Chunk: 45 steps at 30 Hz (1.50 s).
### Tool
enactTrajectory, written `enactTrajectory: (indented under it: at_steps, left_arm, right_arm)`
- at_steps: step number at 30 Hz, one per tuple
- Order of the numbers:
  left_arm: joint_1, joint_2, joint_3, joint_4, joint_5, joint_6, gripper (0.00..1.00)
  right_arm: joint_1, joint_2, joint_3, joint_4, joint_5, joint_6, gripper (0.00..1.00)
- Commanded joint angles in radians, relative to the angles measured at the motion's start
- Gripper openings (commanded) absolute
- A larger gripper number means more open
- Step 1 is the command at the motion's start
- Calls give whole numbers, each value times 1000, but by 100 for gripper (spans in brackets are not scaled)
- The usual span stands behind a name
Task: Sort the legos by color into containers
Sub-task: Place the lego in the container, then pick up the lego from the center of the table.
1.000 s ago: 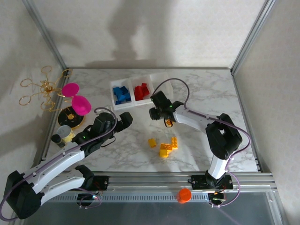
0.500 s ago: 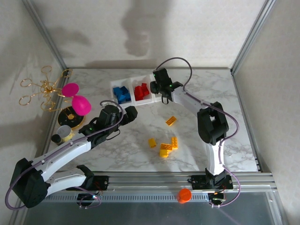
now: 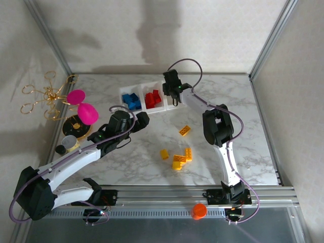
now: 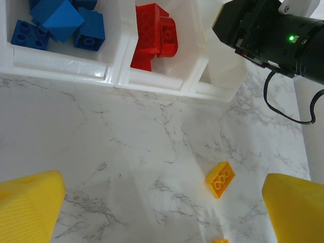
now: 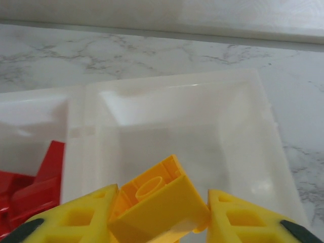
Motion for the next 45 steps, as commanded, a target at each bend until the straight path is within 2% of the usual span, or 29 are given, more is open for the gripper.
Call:
enactTrajectory:
  at_steps: [1, 5, 11, 15, 20, 30, 38, 45]
  left_arm:
    - [10, 7, 28, 12, -15, 18, 100]
    - [10, 9, 36, 9, -7, 16, 100]
    - [8, 1, 37, 4, 2, 13, 100]
    - [7, -9, 31, 5, 12, 12, 100]
    - [-6, -27, 12, -4, 33, 13, 100]
    - [-54, -87, -80, -8, 56, -16, 100]
    - [-90, -127, -163, 34, 48, -62, 100]
    - [-113, -118, -175, 44, 29, -74, 100]
  right_arm:
    - [-6, 27, 62, -33, 16, -12, 44]
    - [-5, -13, 53, -39, -4, -12, 51]
    - [-5, -141, -54, -18, -16, -29, 60]
    - [-6, -208, -101, -45, -21, -26, 62]
    - [-5, -381, -328, -6, -86, 26, 67]
    - [-5, -641, -775, -6, -122, 211, 74]
    - [23, -720, -1008, 83, -104, 396, 81]
    - [80, -649, -1043, 156, -96, 487, 84]
